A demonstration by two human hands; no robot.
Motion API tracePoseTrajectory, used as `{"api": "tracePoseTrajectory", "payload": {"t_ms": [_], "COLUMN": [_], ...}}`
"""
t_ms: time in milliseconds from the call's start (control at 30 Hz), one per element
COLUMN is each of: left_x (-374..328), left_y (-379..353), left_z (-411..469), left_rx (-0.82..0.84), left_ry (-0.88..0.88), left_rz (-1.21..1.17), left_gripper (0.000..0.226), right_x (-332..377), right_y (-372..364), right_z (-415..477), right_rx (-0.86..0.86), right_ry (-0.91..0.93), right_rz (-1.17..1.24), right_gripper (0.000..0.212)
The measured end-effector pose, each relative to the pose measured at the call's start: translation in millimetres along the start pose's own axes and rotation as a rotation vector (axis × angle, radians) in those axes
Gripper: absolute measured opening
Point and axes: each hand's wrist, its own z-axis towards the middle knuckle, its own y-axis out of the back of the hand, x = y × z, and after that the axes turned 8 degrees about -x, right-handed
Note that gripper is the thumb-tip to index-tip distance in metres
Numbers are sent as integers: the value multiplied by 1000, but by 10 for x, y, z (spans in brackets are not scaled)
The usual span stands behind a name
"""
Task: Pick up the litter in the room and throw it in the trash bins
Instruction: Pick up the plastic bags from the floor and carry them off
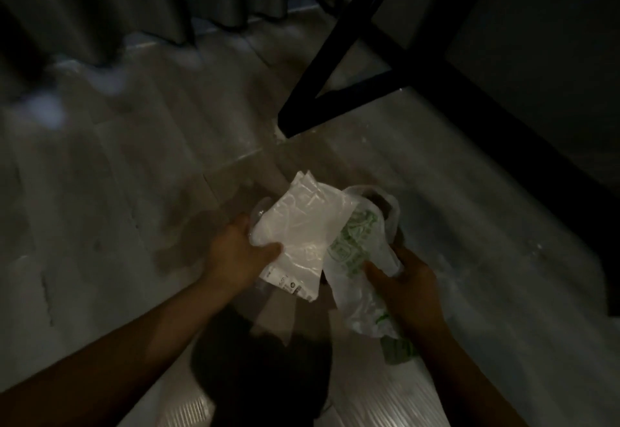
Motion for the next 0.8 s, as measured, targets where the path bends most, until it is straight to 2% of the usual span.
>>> {"api": "tracePoseTrajectory", "payload": {"t_ms": [133,367,433,533,633,800], "left_x": [-254,-964,-1339,-1961,-2640,-3817], "left_y": [447,1444,1790,2327,2890,3744], "left_z": [15,-401,-565,-842,-1193,-1721], "left_rx": [6,-72,-72,-40,-31,-21], "left_ry": [23,81,102,83,30,9], "left_rz": [17,141,137,94,50,-8], "left_gripper": [45,40,40,41,36,39], "right_x": [483,1650,2045,2658,3390,4466], "right_y": [192,768,1098,1649,2257,3265], "right_z": [37,-263,-385,-591,-807,-1127], "right_rx": [-11,51,46,43,23,7], "right_ry": [-67,-136,-137,-129,-127,-72], "right_rz": [51,153,132,156,200,256], "right_gripper": [24,39,36,17,26,21]}}
